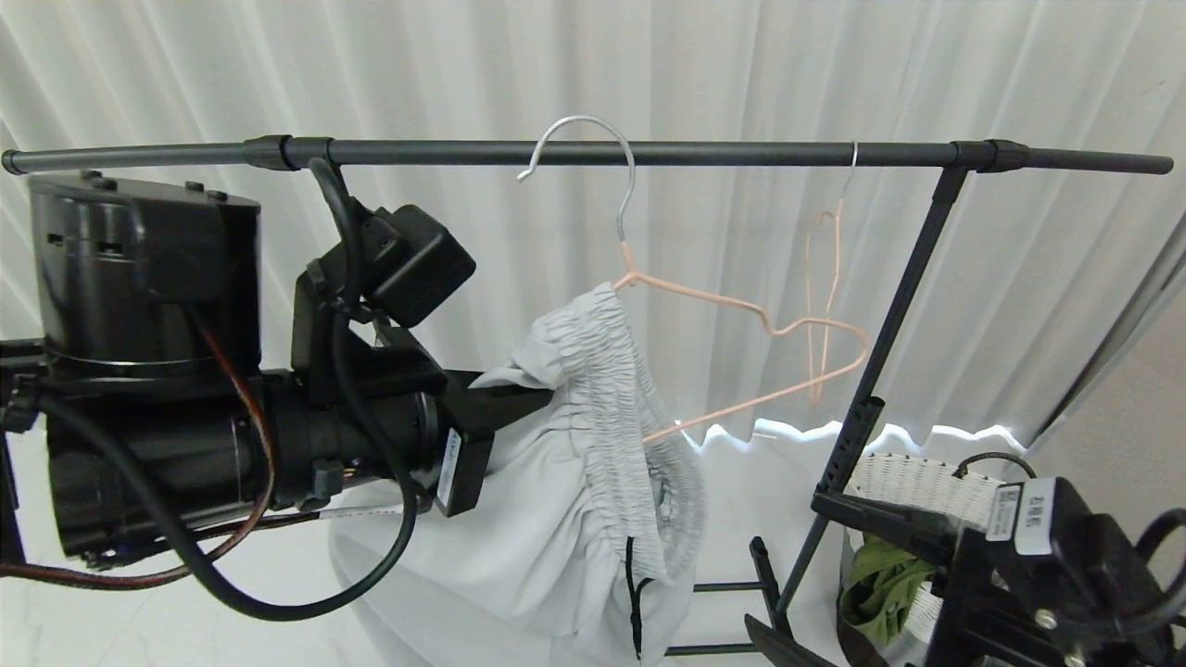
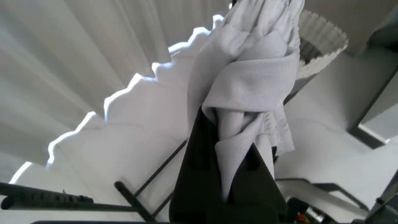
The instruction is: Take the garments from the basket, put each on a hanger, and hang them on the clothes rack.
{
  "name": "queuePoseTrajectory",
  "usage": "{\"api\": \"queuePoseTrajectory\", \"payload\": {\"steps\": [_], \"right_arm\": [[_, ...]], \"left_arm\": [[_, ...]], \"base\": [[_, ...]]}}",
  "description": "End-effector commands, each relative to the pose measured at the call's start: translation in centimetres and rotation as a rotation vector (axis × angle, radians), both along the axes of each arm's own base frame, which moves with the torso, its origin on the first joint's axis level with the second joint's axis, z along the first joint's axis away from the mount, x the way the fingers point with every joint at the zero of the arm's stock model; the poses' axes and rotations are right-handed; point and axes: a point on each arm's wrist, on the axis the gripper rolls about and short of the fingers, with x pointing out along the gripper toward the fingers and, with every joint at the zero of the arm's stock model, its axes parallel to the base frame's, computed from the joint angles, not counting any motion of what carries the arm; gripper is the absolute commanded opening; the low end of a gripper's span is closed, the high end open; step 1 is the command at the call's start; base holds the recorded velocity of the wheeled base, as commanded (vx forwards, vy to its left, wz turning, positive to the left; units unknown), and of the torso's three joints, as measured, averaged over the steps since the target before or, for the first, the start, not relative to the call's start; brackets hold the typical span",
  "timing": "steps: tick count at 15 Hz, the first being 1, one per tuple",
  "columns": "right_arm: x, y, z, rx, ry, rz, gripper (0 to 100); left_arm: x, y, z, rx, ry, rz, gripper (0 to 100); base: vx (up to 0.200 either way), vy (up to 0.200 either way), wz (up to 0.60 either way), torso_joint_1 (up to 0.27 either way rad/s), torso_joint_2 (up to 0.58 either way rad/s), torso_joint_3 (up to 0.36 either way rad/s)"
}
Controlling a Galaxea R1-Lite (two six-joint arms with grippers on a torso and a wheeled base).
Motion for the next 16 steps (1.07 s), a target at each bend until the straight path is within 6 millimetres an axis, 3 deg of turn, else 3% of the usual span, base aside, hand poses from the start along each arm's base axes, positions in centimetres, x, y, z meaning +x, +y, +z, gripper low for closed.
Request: {"api": "queuePoseTrajectory", "payload": {"steps": [1,4,12,13,16], "right_arm": [[1.1,2.2,-1.0,0.001,0.093,-0.051,100],[2.8,4.5,-2.2,0.072,0.222,-0.234,100],[3.5,5.2,-4.5,0.013,0.267,-0.322,100],[3.5,5.2,-4.8,0.005,0.266,-0.339,0],[3.7,5.2,-5.0,-0.004,0.257,-0.375,0]], "left_arm": [[-1.2,0.2,0.4,-0.016,-0.023,-0.023,0],[-2.0,0.7,0.8,-0.03,-0.039,-0.025,0],[-2.4,1.0,1.3,-0.043,-0.056,-0.027,0],[-2.5,1.1,1.4,-0.048,-0.064,-0.025,0],[-2.6,1.1,1.2,-0.046,-0.06,-0.025,0]], "base": [[0.0,0.0,0.0,0.0,0.0,0.0],[0.0,0.0,0.0,0.0,0.0,0.0],[0.0,0.0,0.0,0.0,0.0,0.0],[0.0,0.0,0.0,0.0,0.0,0.0],[0.0,0.0,0.0,0.0,0.0,0.0]]}}
